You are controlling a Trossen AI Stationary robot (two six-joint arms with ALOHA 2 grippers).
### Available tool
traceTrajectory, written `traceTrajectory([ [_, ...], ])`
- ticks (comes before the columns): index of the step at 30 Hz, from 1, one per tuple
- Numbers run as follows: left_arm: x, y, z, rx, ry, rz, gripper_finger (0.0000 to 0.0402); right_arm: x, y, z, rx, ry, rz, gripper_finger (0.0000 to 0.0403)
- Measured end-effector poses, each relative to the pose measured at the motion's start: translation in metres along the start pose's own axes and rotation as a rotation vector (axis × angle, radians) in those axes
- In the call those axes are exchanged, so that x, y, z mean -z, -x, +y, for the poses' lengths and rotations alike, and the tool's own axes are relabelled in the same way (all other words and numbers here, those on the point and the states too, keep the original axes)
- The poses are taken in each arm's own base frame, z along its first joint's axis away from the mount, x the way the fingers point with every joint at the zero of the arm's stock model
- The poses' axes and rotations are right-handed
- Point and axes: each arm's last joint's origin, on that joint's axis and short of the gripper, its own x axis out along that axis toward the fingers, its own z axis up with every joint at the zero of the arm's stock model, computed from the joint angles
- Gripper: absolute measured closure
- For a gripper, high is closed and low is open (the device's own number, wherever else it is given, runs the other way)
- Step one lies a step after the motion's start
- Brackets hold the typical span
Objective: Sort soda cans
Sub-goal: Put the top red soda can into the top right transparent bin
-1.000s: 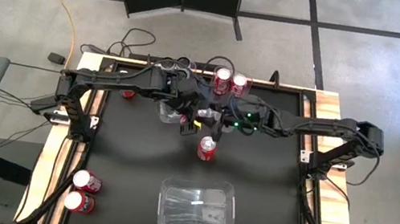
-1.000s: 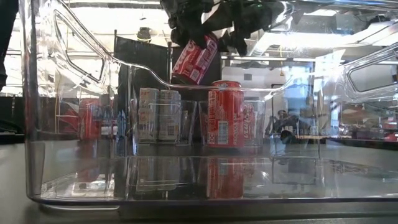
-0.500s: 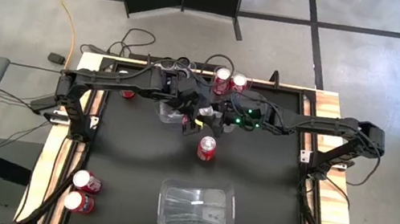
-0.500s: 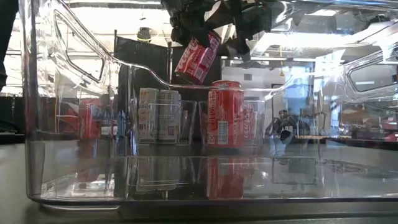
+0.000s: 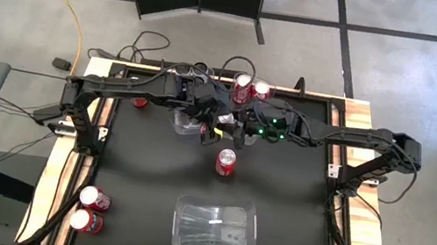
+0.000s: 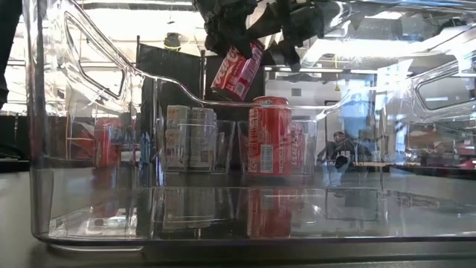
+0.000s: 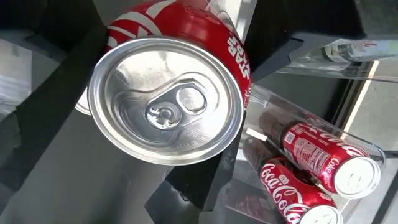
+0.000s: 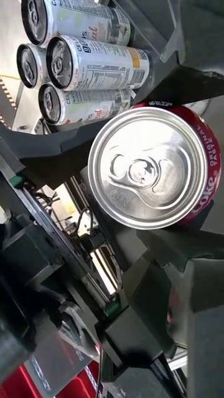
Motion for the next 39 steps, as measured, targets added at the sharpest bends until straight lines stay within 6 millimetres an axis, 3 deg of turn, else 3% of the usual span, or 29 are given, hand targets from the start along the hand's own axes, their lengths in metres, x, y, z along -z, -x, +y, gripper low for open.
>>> traceTrajectory([
  [7,0.001,0.001,0.001,0.001,0.021,0.014,0.0059,-0.005,0.01,0.002,0.018,0.037,-0.018,0.0151],
  [15,0.008,0.007,0.01,-0.05,0.009,0.082,0.0011,-0.027,0.05,-0.014,0.136,0.048,-0.077,0.0152],
  [20,0.004,0.033,0.018,-0.058,0.035,-0.011,0.0008,-0.025,0.059,-0.039,0.294,0.096,0.017,0.0152],
  [28,0.006,0.083,0.037,-0.139,0.07,-0.127,0.0009,-0.009,0.013,-0.09,0.347,0.179,0.13,0.0152],
  [32,0.018,0.098,0.042,-0.276,0.104,-0.069,0.0009,0.004,-0.008,-0.108,0.37,0.188,0.176,0.0152],
  [39,0.033,0.111,0.044,-0.312,0.19,-0.01,0.001,0.017,-0.032,-0.135,0.387,0.205,0.18,0.0153],
])
